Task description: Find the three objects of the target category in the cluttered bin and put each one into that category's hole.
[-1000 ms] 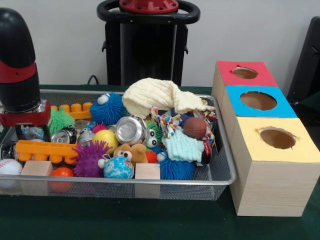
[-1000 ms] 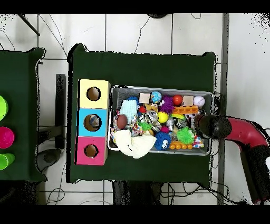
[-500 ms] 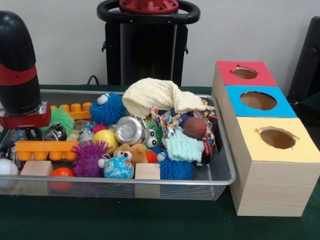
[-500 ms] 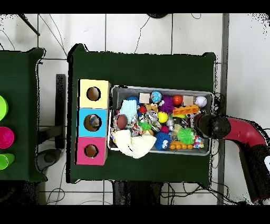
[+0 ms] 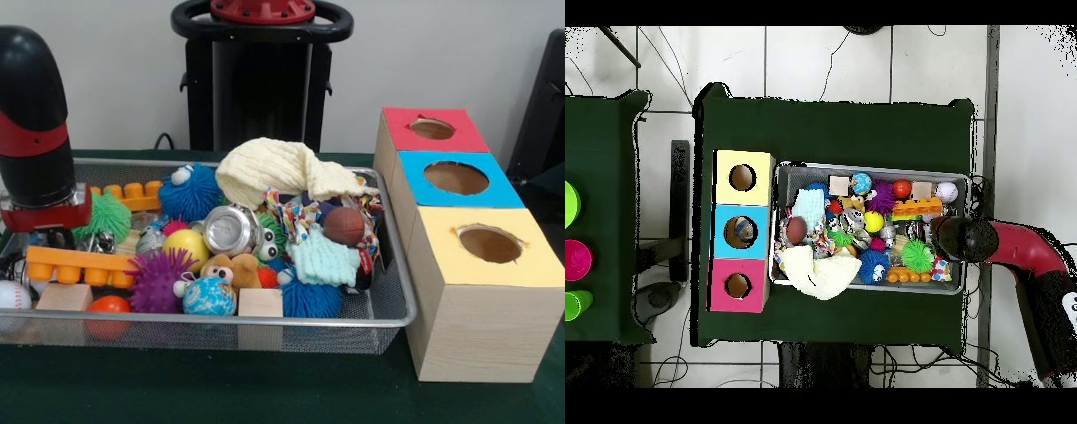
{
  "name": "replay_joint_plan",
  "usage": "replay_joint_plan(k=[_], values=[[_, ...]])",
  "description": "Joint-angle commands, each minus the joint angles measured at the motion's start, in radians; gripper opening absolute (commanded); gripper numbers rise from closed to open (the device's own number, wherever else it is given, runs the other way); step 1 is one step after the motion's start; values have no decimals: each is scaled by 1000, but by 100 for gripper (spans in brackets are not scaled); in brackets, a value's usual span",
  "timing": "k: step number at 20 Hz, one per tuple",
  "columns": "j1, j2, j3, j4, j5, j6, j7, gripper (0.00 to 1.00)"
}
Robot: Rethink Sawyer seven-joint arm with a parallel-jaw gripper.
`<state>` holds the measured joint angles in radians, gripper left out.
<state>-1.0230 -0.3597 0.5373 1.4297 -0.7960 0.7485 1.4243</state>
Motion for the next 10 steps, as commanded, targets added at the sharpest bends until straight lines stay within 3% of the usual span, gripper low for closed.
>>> replay_joint_plan(k=[1,5,10], values=[[14,-36,0,33,-34,72,-240,0],[28,-152,14,112,-5,66,-199,0],[67,-205,9,143,13,86,-150,0]])
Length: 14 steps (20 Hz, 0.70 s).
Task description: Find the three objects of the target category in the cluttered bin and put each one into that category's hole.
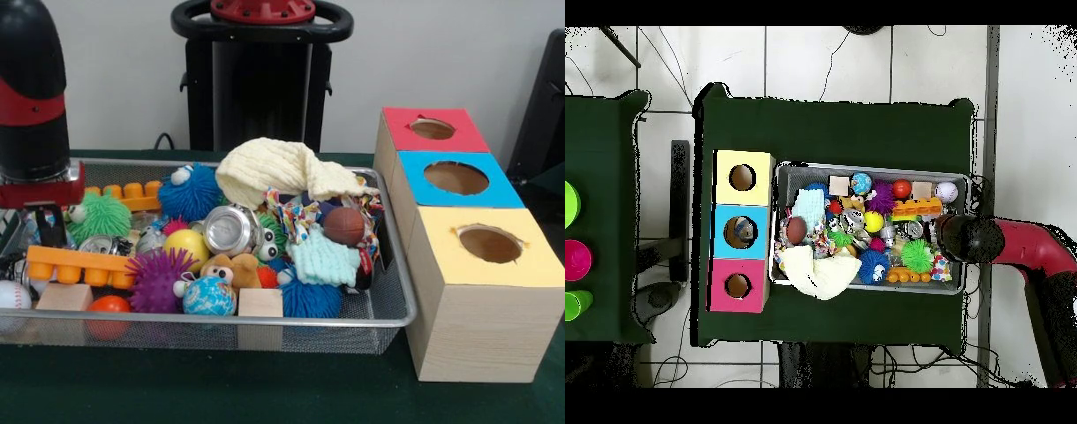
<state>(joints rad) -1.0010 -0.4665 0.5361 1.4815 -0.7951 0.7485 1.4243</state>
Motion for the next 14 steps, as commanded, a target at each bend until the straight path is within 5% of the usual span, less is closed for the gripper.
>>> replay_joint_plan(k=[1,14], values=[[48,-102,10,95,14,87,-149,0],[29,-64,-2,90,-1,55,-178,0]])
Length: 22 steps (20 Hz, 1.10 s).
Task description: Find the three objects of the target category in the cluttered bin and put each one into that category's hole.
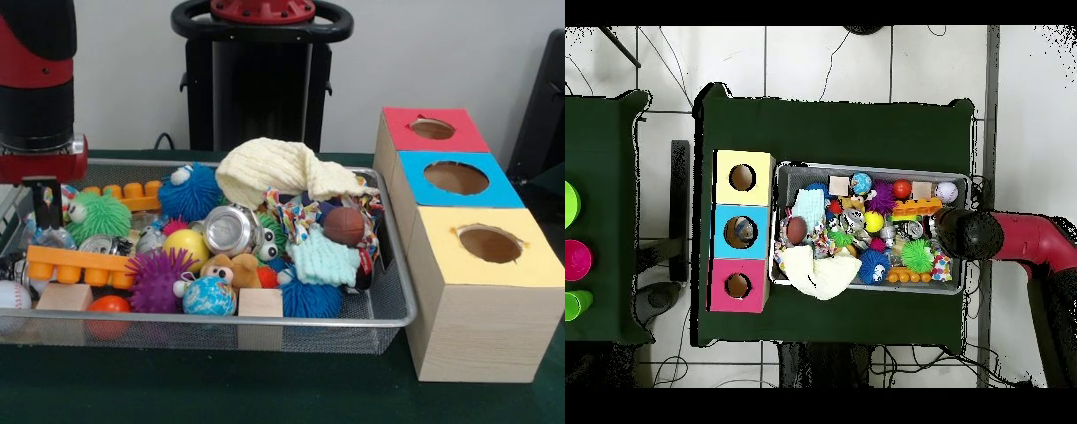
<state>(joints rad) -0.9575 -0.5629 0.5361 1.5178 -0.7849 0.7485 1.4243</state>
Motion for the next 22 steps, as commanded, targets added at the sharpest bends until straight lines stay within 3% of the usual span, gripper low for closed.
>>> replay_joint_plan(k=[1,2,3,10,22], values=[[-18,36,-7,48,-13,60,-181,0],[-19,37,-14,44,-20,61,-182,0],[-20,36,-18,45,-24,60,-181,100],[-40,46,-1,33,-35,91,-277,100],[-46,72,22,-35,-46,146,-353,100]])
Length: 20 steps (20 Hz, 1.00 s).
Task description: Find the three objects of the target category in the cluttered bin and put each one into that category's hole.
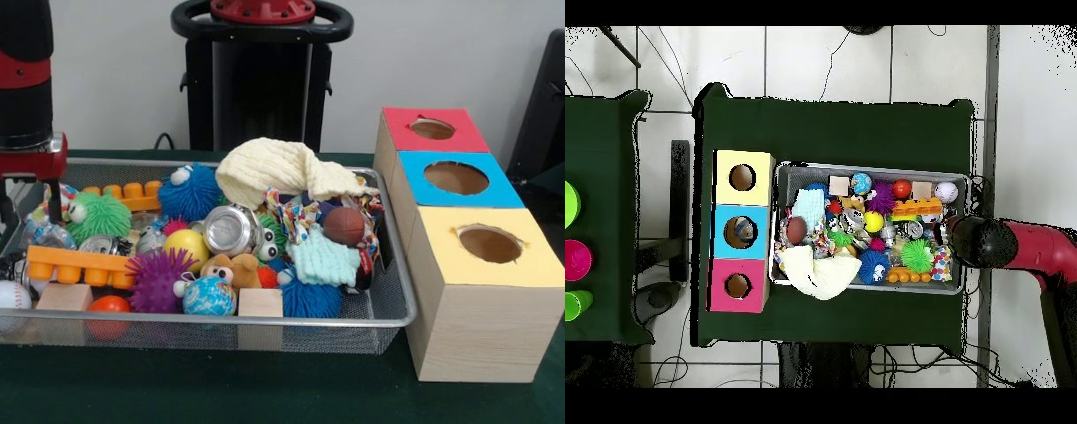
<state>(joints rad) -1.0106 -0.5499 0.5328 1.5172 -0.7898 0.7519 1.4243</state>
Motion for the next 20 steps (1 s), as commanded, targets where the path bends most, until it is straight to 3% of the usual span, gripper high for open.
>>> replay_joint_plan(k=[1,15,20], values=[[8,57,25,-32,-42,145,-351,100],[14,28,42,26,-29,141,-328,100],[2,60,70,-3,-34,117,-368,100]])
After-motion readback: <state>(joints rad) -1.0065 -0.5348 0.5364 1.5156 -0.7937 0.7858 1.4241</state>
